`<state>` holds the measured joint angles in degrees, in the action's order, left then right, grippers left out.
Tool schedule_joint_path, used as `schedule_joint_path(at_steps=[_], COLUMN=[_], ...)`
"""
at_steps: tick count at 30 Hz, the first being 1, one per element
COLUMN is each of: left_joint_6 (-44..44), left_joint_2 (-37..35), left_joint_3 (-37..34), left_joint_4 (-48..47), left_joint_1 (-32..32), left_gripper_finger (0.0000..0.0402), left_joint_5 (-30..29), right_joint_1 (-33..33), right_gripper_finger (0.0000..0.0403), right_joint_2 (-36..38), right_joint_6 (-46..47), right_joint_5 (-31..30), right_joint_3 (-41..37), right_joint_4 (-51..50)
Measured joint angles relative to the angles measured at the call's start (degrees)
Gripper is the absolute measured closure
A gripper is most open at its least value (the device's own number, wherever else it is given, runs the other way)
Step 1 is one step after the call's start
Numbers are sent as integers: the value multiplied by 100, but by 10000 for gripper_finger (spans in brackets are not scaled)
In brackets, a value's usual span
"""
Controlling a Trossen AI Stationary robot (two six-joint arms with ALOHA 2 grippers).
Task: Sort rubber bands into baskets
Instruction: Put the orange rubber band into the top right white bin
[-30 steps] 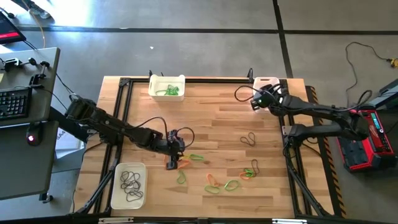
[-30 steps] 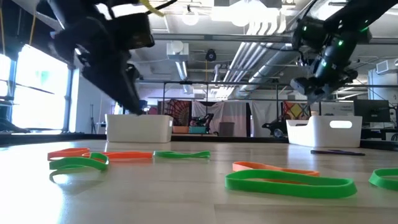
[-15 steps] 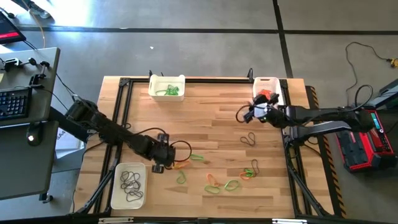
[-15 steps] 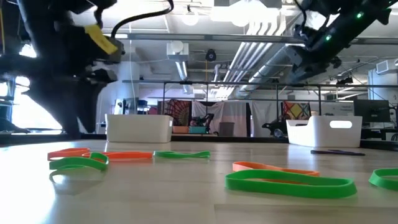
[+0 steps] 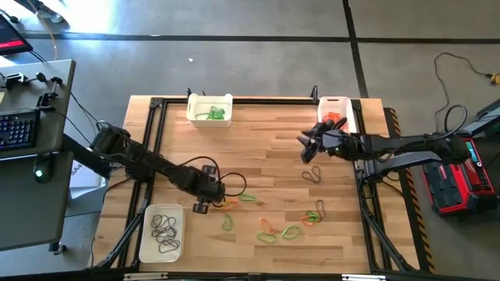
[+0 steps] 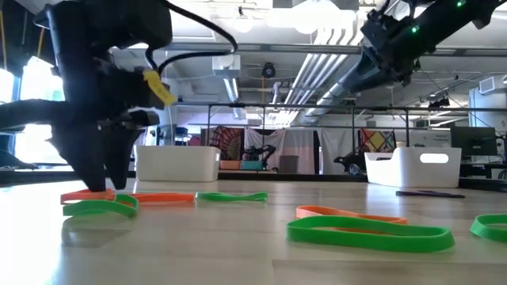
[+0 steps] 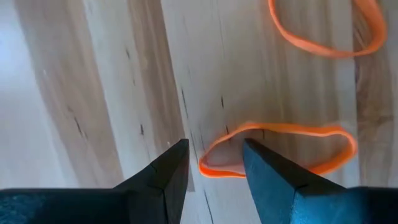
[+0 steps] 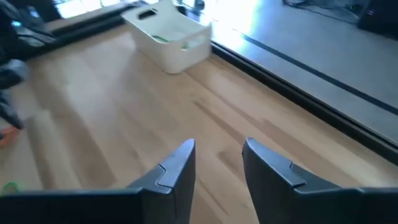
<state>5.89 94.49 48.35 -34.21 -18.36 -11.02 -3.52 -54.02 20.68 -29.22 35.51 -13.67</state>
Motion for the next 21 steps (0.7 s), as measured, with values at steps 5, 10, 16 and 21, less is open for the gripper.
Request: schedule_joint_path(at_steps=[5, 10, 16, 21], left_joint_6=[243, 303, 883, 1309], left_joint_2=[76, 22, -99, -115], left_joint_3=[12, 0, -10, -10], left_joint_4=[1, 43, 601, 1363], left_joint_1=[84, 83, 309, 550], left_gripper_finger=[295, 378, 393, 401], left_joint_5=[303, 371, 755, 801], right_joint_1=[171, 393, 989, 1515], right_gripper_finger=[329, 395, 399, 396], right_joint_2=[0, 0, -2, -2], right_joint_6=[-247, -487, -611, -521], right_joint_5=[199, 868, 1168, 1096], right_joint_3=[0, 0, 0, -203], right_joint_4=[107, 104, 57, 775])
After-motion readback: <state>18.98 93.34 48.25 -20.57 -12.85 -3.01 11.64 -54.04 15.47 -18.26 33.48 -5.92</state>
